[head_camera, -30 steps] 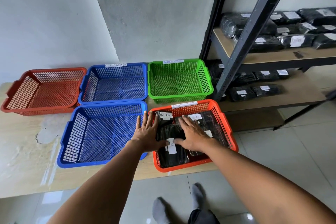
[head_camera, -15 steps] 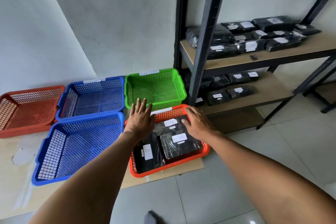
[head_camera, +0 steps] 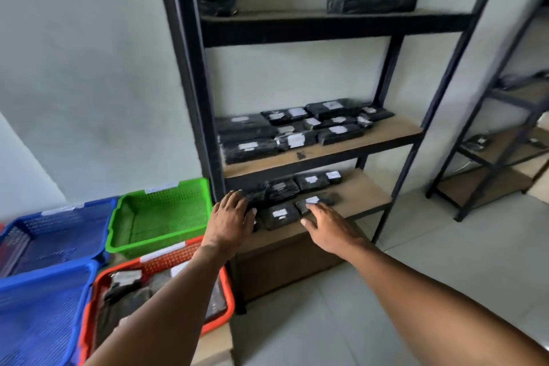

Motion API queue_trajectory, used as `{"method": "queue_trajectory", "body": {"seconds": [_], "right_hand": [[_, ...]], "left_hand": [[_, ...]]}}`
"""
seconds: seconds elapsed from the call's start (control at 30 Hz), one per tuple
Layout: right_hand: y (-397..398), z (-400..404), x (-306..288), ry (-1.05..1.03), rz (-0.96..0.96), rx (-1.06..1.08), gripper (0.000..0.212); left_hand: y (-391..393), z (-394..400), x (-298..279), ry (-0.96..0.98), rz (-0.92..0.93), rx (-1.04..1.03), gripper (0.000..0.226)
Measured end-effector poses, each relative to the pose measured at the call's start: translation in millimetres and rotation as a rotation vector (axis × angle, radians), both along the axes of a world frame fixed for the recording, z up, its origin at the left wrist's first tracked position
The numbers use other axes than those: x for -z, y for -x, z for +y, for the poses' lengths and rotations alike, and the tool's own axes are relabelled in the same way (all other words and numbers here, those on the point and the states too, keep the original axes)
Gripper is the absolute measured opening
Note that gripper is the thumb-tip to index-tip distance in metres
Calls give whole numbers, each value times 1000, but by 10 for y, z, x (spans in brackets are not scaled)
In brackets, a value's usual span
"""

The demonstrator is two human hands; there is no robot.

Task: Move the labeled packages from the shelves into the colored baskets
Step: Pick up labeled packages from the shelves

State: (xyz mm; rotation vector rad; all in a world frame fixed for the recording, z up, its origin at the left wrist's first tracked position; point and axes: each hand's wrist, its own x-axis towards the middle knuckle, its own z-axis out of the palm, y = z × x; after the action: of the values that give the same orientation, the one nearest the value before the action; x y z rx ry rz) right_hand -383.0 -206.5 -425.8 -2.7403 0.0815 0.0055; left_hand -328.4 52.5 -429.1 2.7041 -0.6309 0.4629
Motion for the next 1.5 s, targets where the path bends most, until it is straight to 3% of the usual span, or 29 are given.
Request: {"method": "queue_trajectory", "body": {"seconds": [0.4, 0.67, 1.0, 1.17, 1.33, 1.5], "right_hand": [[-462, -1141, -699, 15, -145, 57, 47], [-1267, -1429, -1220, 64, -420, -71, 28], [-2053, -1839, -2632, 72, -973, -102, 30], [-2414, -2152, -3225, 104, -1111, -84, 33], [-2876, -2596, -3633, 18, -1127, -61, 35], [-3335, -3059, -3873, -88, -1040, -25, 34]], "left_hand": [[-642, -1291, -623, -2, -185, 118, 30], [-1544, -1517, -1043, 161, -321, 67, 38], [-2115, -2268, -2606, 238, -633, 411, 24], [-2290, -2634, -3275, 271, -777, 409, 23], [-2721, -2923, -3716, 368, -608, 149, 27], [-3110, -3132, -3969, 303, -233, -214, 54]]}}
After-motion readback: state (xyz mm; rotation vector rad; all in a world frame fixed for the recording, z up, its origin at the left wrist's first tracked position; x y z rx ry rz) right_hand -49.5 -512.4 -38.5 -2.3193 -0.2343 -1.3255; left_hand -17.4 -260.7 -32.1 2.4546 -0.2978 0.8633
